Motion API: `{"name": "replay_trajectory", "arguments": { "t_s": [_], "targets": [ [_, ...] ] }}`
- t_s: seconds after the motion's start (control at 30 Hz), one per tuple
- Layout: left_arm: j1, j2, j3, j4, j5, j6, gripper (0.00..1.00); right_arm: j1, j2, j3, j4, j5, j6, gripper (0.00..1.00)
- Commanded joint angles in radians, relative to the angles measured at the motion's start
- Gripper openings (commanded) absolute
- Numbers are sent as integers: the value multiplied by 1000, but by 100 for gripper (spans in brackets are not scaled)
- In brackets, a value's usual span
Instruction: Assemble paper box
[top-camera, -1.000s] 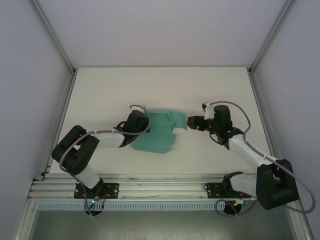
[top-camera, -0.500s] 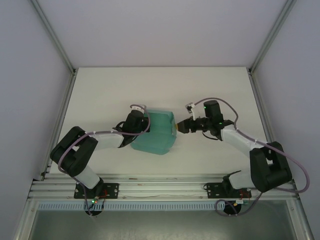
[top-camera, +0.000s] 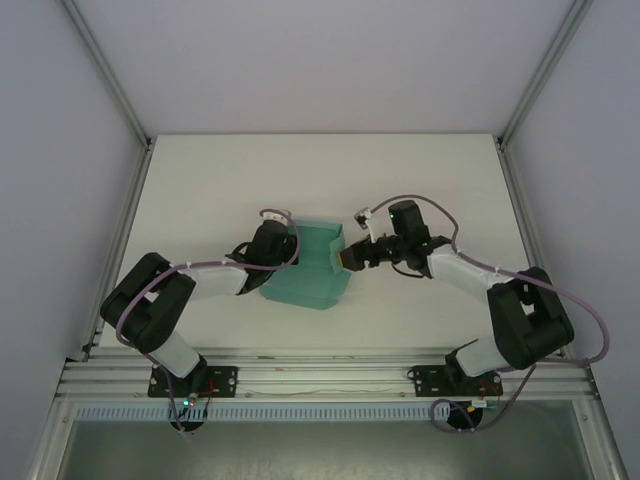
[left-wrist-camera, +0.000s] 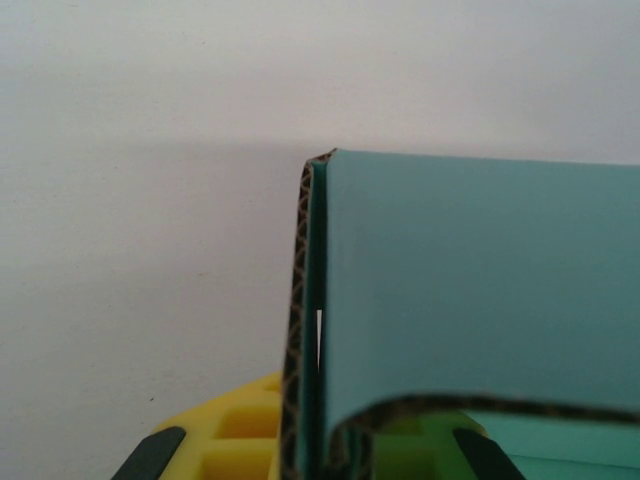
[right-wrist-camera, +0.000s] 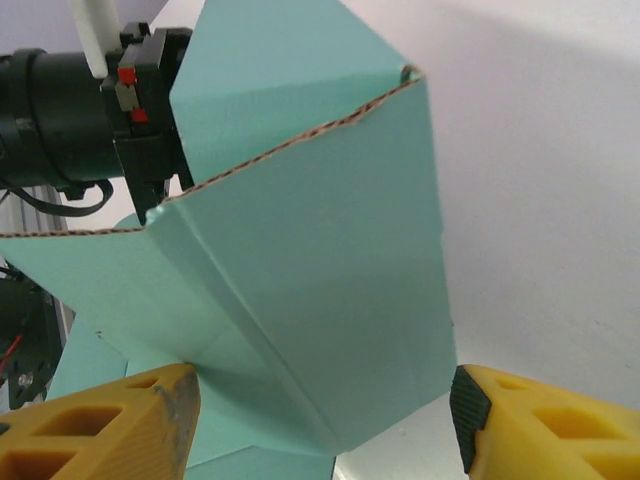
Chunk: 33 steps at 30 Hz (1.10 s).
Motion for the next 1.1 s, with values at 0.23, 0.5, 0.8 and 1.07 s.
{"name": "replay_trajectory", "arguments": {
  "t_s": [0.23, 0.5, 0.8, 1.07],
  "targets": [
    [-15, 36, 53, -46, -54, 17, 0, 51, 51, 67, 37, 134, -9, 68],
    [-54, 63, 85, -88, -107, 25, 0, 93, 95, 77, 97, 413, 116, 49],
    [-84, 63, 98, -111, -130, 22, 0, 147, 130, 65, 151, 685, 208, 25],
    [-104, 36, 112, -158, -169, -23, 0, 223, 209, 156, -29, 1190, 321, 7]
  ]
}}
